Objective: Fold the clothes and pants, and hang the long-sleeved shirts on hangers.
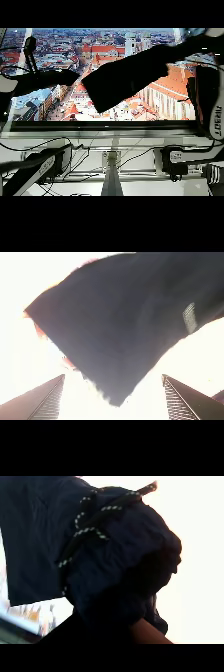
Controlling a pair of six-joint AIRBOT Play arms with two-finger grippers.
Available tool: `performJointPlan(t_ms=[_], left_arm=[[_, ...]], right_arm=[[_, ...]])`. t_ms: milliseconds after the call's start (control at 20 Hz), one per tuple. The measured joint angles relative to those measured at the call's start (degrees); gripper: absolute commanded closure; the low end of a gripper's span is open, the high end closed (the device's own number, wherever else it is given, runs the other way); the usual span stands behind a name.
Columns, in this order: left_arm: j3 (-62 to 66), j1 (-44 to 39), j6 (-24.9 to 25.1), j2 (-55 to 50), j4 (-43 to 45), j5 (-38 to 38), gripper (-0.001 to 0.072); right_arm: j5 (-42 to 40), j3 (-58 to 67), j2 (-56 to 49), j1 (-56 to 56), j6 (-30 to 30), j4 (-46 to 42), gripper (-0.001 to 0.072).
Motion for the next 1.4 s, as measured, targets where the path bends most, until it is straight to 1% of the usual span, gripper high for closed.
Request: performJointPlan(t_ms=[300, 450, 600, 700, 750, 800, 850, 900, 1050, 1100, 1200, 1250, 1300, 1350, 1400], left_arm=[[0.6, 0.1, 0.0, 1.2, 1.3, -1.0, 0.0019], [0.7, 0.1, 0.0, 1.3, 2.1, -1.1, 0.0019], [0.7, 0.1, 0.0, 1.4, 2.5, -1.2, 0.0019], [0.7, 0.1, 0.0, 1.4, 2.6, -1.3, 0.0019], [0.7, 0.1, 0.0, 1.4, 2.7, -1.3, 0.0019], [0.7, 0.1, 0.0, 1.4, 2.7, -1.3, 0.0019], [0.7, 0.1, 0.0, 1.4, 2.7, -1.3, 0.0018], [0.7, 0.1, 0.0, 1.4, 2.7, -1.3, 0.0018], [0.7, 0.1, 0.0, 1.4, 2.7, -1.3, 0.0017], [0.7, 0.1, 0.0, 1.4, 2.7, -1.3, 0.0018], [0.7, 0.1, 0.0, 1.4, 2.7, -1.3, 0.0018], [0.7, 0.1, 0.0, 1.4, 2.7, -1.3, 0.0018], [0.7, 0.1, 0.0, 1.4, 2.7, -1.3, 0.0018], [0.7, 0.1, 0.0, 1.4, 2.7, -1.3, 0.0018], [0.7, 0.1, 0.0, 1.4, 2.7, -1.3, 0.0018]], right_arm=[[0.7, 0.6, 13.2, -28.5, 17.5, -8.3, 0.0677], [3.4, 0.7, 18.1, -40.1, 25.0, -11.8, 0.0677], [8.5, 0.7, 20.4, -46.8, 29.1, -14.6, 0.0675], [12.3, 0.7, 21.2, -49.1, 31.6, -16.8, 0.0655], [14.0, 0.7, 21.4, -49.8, 33.3, -17.7, 0.0536], [15.5, 0.7, 21.5, -50.3, 35.1, -18.0, 0.0297], [16.5, 0.7, 21.7, -50.6, 36.6, -18.6, 0.0002], [17.3, 0.7, 21.7, -50.9, 37.9, -19.3, 0.0034], [18.1, 0.7, 21.8, -51.3, 39.6, -19.7, 0.0039], [18.1, 0.7, 21.9, -51.3, 39.3, -20.1, 0.0073], [16.9, 0.7, 21.9, -51.4, 36.8, -19.6, 0.0338], [16.5, 0.7, 21.9, -51.3, 35.8, -19.4, 0.0434], [15.7, 0.7, 21.9, -50.9, 35.0, -19.3, 0.0589], [14.7, 0.7, 21.9, -50.0, 34.4, -19.3, 0.0677], [13.8, 0.7, 21.9, -48.7, 33.8, -18.9, 0.0677]])
